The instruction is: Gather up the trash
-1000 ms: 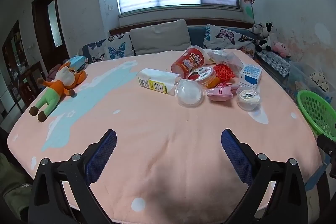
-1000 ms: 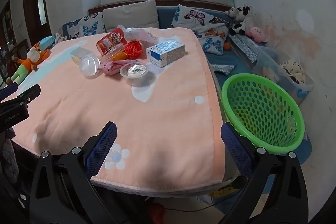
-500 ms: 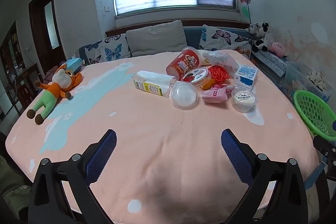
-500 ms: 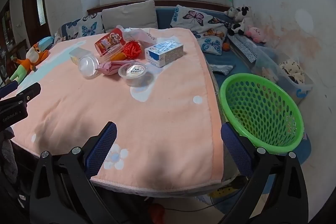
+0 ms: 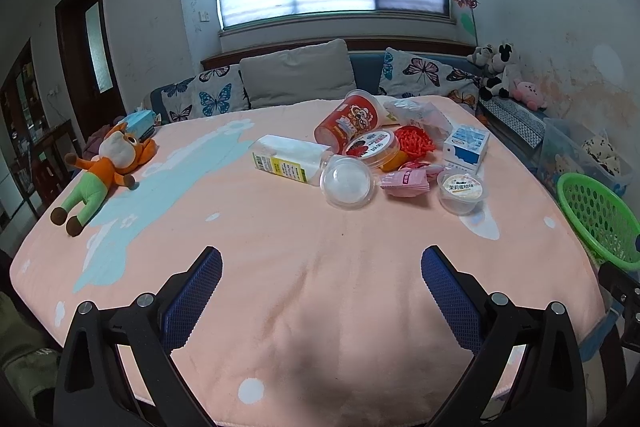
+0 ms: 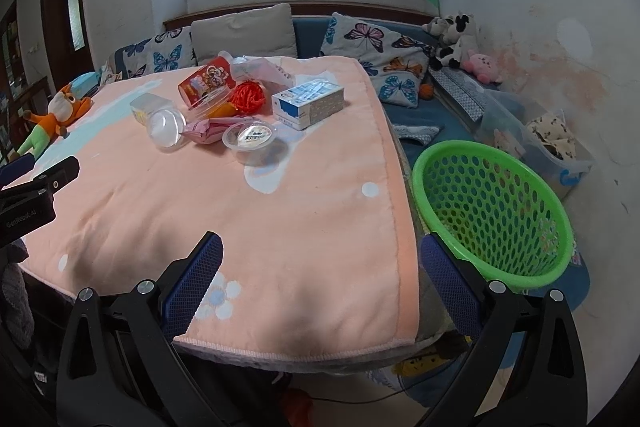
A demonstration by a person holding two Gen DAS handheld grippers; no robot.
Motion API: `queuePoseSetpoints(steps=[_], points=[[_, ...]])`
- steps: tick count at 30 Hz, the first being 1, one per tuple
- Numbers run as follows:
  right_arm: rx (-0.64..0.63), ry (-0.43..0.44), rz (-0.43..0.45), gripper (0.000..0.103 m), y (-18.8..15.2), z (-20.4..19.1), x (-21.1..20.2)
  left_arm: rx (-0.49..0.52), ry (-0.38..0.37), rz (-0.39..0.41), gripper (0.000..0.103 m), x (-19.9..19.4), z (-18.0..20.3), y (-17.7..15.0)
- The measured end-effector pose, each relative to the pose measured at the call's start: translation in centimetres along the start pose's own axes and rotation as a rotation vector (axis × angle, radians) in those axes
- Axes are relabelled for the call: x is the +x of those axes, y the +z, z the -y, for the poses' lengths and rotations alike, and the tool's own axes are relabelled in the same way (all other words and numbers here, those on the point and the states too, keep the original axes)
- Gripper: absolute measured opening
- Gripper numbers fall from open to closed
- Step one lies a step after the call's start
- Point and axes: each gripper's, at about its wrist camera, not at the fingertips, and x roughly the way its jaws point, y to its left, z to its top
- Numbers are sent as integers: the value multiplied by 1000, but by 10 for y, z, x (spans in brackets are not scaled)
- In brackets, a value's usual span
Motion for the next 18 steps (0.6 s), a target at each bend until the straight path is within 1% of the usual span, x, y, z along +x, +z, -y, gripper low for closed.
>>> queuePoseSetpoints(steps=[4,18], points=[[5,-6,2,98,-1,3,-2,-1,-5,-6,97,0,3,0],[13,-17,9,98,-2,5,-6,15,-25,14,97,-9,12,2]])
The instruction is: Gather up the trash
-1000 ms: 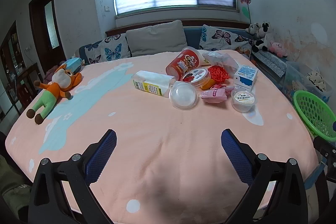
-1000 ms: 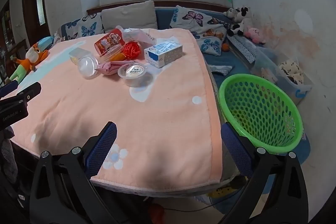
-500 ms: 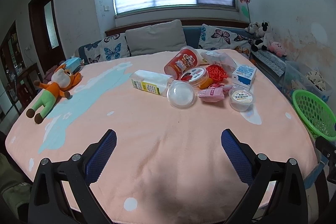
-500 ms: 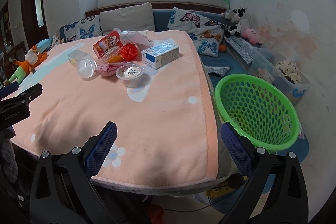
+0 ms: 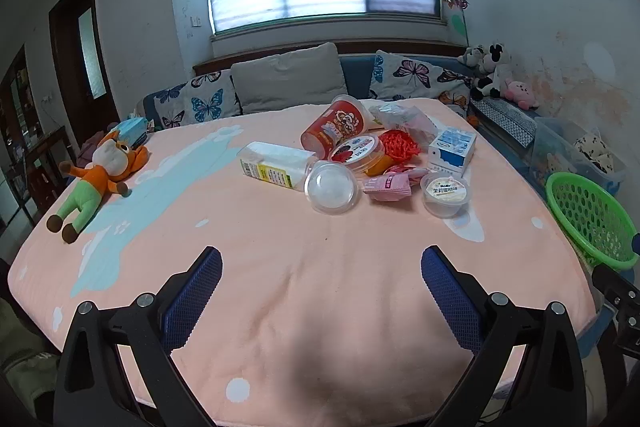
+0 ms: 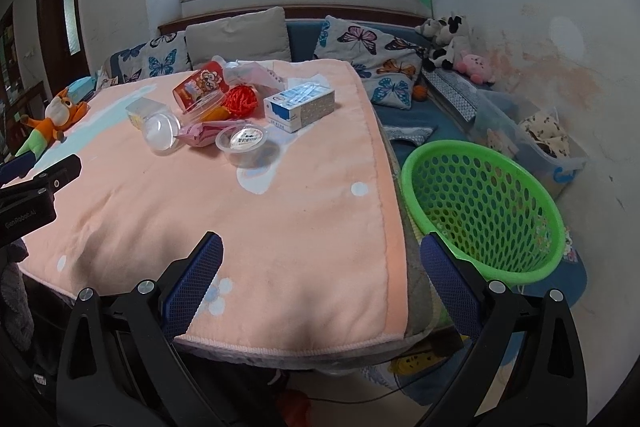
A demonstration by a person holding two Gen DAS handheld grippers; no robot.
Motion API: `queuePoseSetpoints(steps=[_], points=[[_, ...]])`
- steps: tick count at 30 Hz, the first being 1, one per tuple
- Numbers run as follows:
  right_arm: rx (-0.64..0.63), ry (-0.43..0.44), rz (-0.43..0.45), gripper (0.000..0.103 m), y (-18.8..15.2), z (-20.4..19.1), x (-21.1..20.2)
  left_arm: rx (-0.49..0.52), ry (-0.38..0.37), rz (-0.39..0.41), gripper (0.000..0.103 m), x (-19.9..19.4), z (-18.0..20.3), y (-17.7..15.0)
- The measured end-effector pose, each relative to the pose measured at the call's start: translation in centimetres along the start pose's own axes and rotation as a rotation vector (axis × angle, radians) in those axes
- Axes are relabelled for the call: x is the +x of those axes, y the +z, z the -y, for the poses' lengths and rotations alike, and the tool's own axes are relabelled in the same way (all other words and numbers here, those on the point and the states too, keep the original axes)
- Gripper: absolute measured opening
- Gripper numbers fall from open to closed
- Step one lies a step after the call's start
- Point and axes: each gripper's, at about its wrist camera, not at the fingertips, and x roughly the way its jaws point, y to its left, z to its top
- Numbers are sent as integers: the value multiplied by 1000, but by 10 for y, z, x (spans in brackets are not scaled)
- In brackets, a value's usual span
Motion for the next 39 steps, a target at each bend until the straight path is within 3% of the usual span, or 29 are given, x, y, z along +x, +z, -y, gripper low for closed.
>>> queuePoseSetpoints(steps=[39], points=[[3,-7,5,96,4,5,3,19,-25,3,97,4,14,9]])
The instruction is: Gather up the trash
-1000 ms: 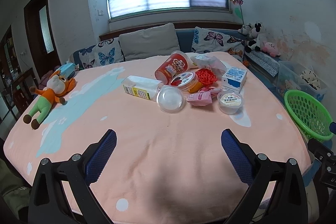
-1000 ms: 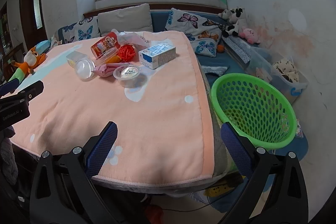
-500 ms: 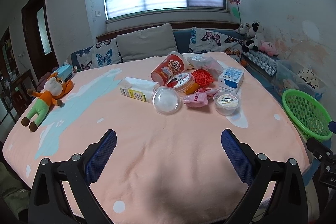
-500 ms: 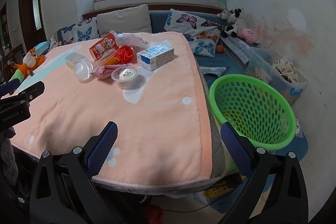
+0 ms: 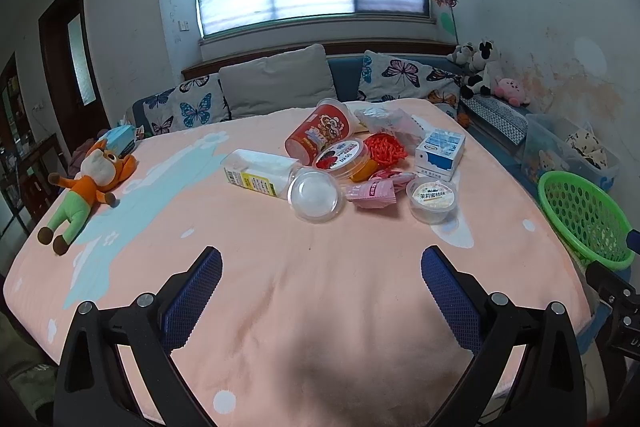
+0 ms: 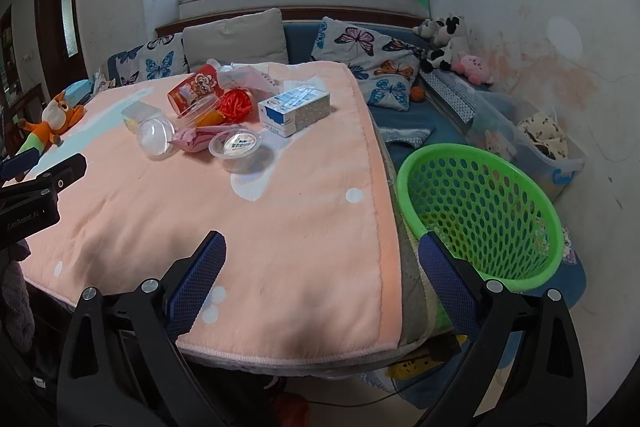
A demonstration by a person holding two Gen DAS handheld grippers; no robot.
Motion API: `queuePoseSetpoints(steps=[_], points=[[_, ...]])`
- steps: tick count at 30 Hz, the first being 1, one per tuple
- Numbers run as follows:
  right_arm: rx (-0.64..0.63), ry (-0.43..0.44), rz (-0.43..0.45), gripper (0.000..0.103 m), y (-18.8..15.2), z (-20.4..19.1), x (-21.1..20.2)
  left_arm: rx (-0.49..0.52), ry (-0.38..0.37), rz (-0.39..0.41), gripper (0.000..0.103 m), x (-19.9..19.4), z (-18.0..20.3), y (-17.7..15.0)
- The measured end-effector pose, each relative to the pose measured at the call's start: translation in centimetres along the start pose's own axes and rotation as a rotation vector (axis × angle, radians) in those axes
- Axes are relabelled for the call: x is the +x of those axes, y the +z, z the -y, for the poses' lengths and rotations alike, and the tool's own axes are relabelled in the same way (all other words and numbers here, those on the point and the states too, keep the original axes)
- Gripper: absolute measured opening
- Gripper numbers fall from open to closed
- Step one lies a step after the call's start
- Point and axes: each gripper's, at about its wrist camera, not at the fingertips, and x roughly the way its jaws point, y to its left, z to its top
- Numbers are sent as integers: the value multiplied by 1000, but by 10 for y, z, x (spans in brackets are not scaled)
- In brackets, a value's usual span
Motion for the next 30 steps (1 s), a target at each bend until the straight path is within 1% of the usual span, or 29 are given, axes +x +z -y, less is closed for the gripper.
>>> queuePoseSetpoints(steps=[12,21,30], points=[[-10,5,3,96,11,2,8,-1,9,-7,97,13,-8,10],[-45,15,7,94,29,-2,22,-9,27,-3,97,24,-19,22],[-96,71,-1,90,52,-16,46,-14,40,-16,97,42,-28,35]])
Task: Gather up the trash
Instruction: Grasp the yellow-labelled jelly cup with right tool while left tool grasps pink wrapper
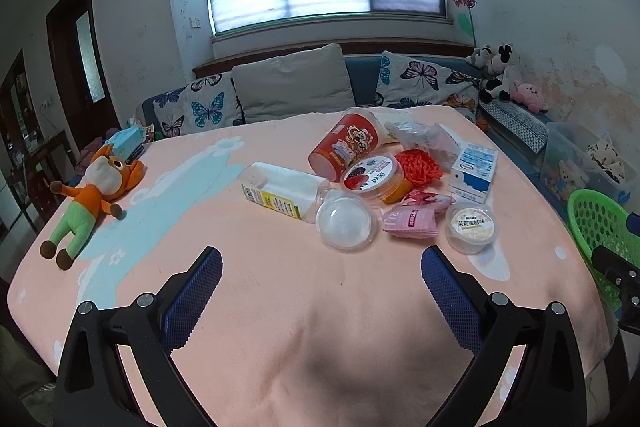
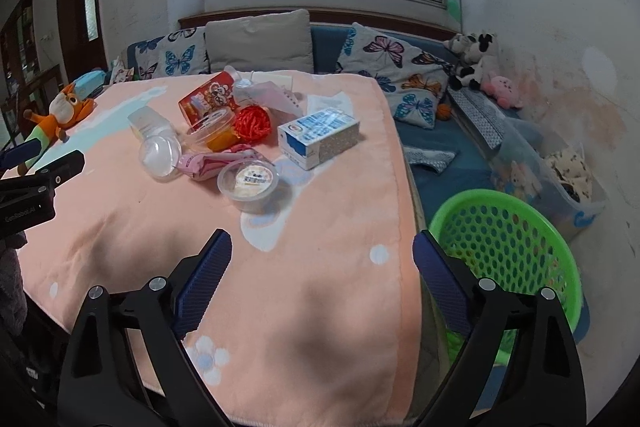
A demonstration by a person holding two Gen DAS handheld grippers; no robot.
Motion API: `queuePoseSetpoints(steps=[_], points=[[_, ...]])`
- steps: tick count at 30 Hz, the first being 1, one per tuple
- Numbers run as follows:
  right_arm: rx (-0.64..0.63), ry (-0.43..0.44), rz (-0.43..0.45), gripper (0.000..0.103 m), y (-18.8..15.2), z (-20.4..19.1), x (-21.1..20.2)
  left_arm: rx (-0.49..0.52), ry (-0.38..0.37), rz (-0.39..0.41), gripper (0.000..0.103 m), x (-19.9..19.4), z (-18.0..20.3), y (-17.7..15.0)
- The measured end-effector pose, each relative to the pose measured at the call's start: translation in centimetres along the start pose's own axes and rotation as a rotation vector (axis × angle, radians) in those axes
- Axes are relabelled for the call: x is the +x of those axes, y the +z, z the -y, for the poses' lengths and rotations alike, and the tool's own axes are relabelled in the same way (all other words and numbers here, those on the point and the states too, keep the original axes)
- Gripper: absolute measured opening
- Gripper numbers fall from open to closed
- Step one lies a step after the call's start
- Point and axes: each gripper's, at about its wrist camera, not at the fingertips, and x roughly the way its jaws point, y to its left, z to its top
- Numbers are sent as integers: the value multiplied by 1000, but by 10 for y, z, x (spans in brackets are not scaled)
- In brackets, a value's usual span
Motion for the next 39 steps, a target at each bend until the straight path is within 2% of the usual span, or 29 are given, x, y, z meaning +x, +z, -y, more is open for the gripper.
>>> queuePoseSetpoints(steps=[26,36,39], points=[[-101,141,-121,82,28,-44,101,25,19,-71,97,55,-5,14],[-124,180,-166,81,32,-54,140,71,-15,-104,96,73,0,12],[-121,184,-174,77,34,-55,149,72,-38,-115,95,77,1,12]])
